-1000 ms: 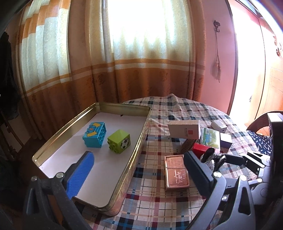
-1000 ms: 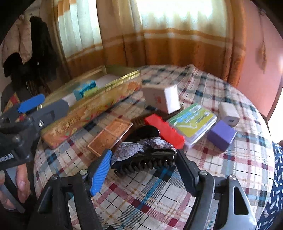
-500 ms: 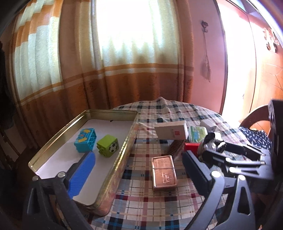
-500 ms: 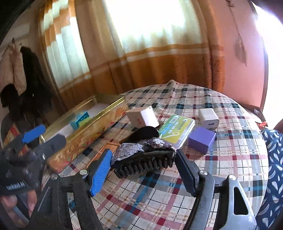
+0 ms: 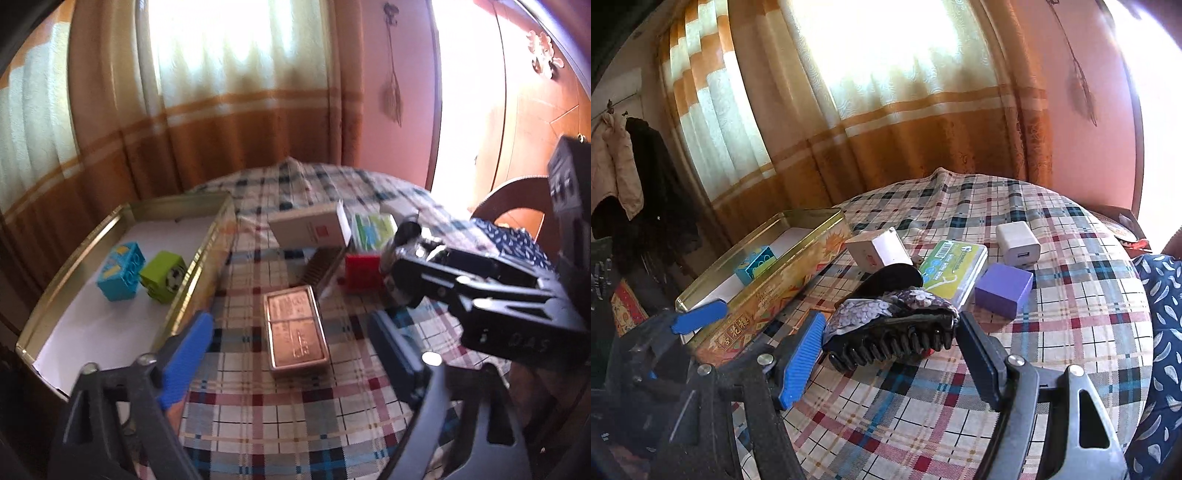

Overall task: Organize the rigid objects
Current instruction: 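Close the left tool on the copper bar, then lift the copper bar with the left tool toward the tin tray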

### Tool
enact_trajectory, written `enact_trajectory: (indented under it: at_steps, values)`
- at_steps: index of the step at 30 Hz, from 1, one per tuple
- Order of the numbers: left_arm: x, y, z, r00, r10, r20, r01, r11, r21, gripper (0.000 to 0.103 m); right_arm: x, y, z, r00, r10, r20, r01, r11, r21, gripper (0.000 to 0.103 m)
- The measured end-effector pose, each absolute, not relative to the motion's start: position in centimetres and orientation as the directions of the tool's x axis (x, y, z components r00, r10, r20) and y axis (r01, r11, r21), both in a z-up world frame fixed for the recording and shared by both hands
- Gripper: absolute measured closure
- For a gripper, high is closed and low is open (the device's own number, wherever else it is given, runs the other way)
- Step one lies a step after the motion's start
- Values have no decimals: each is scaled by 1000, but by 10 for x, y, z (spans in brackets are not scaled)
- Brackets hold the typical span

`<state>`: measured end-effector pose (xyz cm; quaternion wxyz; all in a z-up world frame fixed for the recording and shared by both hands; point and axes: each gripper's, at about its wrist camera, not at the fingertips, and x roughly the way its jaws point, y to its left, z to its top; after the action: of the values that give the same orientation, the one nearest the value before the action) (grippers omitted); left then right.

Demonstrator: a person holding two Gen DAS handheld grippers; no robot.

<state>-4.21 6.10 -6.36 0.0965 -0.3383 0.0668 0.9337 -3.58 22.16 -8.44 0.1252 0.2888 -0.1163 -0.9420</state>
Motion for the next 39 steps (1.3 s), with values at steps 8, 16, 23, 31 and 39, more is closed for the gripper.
enact_trajectory:
  at_steps: [8,16,23,31,39]
  values:
    - [-62,72,-81,-658,166,-734,-272,-962,26,34,-36,221,-85,-801,-303,-517,170,-942,290,29]
    - [-75,82,-89,-633,148,-760,-272,-961,39,34,-35,222,-84,-800,-304,-517,170,-942,291,29]
    - [-86,78,-97,-595,155,-788,-260,-965,6,31,-36,221,-84,-798,-305,-519,172,-942,290,29]
    - [-90,67,-100,-563,195,-803,-235,-969,-70,35,-37,221,-84,-796,-309,-521,175,-941,289,29]
    - [-82,64,-98,-577,186,-795,-226,-972,-63,56,-37,220,-84,-795,-309,-521,177,-941,289,29]
